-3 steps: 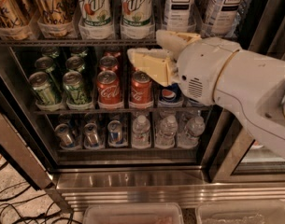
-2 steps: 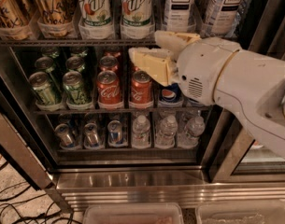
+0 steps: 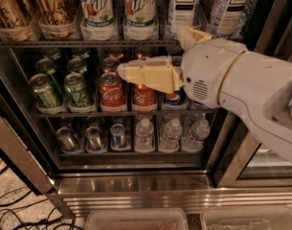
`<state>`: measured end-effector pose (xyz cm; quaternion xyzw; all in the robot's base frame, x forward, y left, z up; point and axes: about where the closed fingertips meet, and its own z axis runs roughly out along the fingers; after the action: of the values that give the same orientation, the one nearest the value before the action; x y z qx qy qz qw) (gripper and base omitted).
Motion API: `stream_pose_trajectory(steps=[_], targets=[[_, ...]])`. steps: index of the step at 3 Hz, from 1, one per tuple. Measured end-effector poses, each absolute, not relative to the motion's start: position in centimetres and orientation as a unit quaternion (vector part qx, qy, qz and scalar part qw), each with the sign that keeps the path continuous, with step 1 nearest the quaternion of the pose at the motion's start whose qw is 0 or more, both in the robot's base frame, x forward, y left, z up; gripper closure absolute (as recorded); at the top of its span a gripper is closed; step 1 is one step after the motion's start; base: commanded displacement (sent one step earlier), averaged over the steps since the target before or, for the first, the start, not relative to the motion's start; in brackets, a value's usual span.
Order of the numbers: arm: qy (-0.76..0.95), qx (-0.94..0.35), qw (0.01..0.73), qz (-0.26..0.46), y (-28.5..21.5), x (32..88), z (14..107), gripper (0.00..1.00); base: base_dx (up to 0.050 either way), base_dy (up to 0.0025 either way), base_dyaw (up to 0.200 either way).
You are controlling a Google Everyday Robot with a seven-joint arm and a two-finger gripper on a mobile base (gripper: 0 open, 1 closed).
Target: Pick 7up can from top shelf of fridge
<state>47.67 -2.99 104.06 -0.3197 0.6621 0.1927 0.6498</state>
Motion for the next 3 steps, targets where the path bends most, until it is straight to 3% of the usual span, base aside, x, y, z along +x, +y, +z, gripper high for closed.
stream_pose_trajectory(steps=[1,2,3], targets=[[0.66,-0.323,0.65,0.191,-2.7,47.7,104.3,0.13,0.0,0.0,0.0],[0.656,-0.322,0.656,0.192,-2.7,48.3,104.8,0.21,0.0,0.0,0.0],[0.653,-0.321,0.659,0.19,-2.7,49.3,105.0,0.17,0.0,0.0,0.0]])
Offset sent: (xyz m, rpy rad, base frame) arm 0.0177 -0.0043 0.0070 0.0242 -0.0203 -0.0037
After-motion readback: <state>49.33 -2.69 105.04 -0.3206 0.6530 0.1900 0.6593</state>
